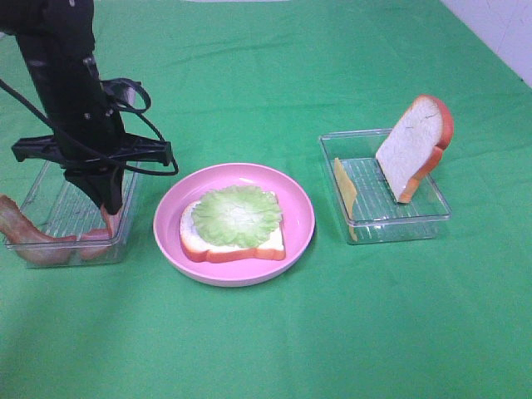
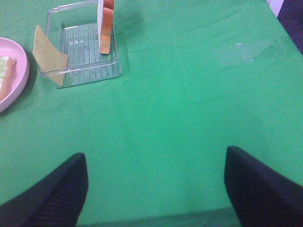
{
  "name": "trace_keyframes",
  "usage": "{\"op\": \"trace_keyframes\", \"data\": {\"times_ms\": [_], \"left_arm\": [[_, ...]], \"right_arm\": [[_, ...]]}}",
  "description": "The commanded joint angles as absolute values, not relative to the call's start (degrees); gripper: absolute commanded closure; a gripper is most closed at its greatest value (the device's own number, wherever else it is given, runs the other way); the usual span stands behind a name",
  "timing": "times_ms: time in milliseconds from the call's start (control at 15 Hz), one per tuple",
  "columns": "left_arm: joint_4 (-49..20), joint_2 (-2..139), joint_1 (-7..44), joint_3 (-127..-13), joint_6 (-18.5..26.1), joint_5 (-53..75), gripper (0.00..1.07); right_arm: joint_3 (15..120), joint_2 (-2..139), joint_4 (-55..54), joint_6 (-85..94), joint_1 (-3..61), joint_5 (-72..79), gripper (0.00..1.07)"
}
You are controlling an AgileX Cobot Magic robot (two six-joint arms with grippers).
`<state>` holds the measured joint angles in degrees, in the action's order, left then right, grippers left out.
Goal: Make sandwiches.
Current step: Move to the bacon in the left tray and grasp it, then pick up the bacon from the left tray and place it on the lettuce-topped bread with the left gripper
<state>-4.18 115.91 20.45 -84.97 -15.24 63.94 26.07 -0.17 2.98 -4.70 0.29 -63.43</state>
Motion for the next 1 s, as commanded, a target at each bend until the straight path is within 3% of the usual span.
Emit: {"op": "trace_keyframes", "data": {"times_ms": [67, 333, 800, 1000], "left_arm": [[-4.9, 110.1, 20.7, -84.5, -15.7, 65.8, 1.07], [-8.1, 103.9, 21.2, -84.8, -15.5, 66.7, 1.07], [-12.5, 104.6, 29.7, -95.2, -15.5, 65.0, 1.07], [-20.2, 110.4, 31.6, -99.8, -11.0, 62.7, 1.07]], "right_arm": [[26.0, -1.9, 2.8, -4.2, 0.1, -63.2, 0.31], [26.0, -1.9, 2.8, -4.2, 0.1, -63.2, 0.31], [26.0, -1.9, 2.8, -4.2, 0.1, -63.2, 0.31], [26.0, -1.9, 2.8, -4.2, 0.1, -63.2, 0.31]]}}
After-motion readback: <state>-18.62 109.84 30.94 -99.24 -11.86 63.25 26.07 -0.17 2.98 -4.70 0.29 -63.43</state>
